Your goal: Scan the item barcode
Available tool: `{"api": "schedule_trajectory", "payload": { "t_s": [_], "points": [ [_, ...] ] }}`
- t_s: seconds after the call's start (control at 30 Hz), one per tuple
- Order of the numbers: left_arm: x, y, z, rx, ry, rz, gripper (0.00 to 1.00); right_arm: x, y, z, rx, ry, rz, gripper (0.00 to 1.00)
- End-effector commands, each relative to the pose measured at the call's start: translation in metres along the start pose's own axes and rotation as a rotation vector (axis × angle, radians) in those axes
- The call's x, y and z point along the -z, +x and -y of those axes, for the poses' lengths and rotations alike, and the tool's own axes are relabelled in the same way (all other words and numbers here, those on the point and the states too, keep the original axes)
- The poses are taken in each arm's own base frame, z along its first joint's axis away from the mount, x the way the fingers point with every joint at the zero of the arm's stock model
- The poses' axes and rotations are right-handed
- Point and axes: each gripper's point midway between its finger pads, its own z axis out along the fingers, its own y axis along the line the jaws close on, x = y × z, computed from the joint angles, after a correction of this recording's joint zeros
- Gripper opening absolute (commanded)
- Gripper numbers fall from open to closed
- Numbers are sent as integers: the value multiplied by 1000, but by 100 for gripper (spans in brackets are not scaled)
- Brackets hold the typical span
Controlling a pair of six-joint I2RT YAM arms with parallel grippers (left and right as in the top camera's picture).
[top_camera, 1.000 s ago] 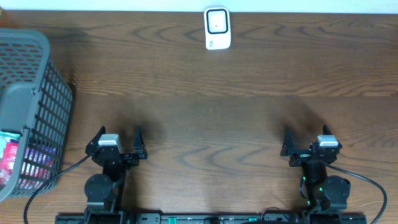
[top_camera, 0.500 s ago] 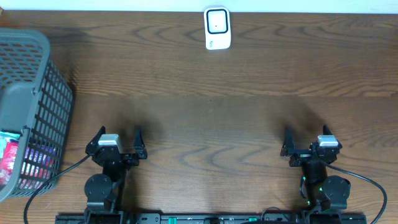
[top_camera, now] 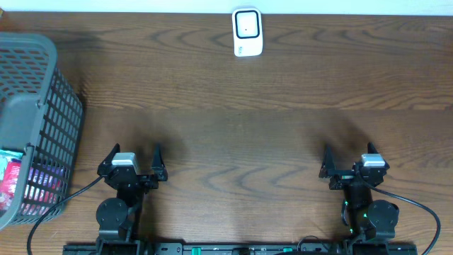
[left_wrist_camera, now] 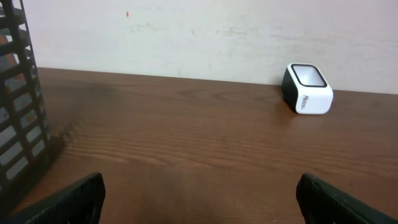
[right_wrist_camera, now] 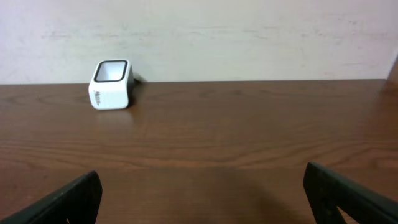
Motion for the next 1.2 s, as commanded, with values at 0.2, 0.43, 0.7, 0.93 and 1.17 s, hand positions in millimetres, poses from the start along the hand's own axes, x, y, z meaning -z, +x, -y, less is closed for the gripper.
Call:
{"api": "schedule_trajectory", "payload": {
  "t_s": [0.2,0.43,0.7,0.93,1.17],
  "points": [
    [-1,15,0,43,6,-46,98,0,1,2,-12,11,0,99],
    [1,13,26,257,151,-62,98,0,1,2,-12,11,0,99],
    [2,13,29,392,165,-77,98,0,1,2,-12,11,0,99],
    [2,13,29,392,164,-77,98,0,1,2,-12,11,-2,99],
    [2,13,29,392,164,-77,98,0,1,2,-12,11,-2,99]
  ]
}}
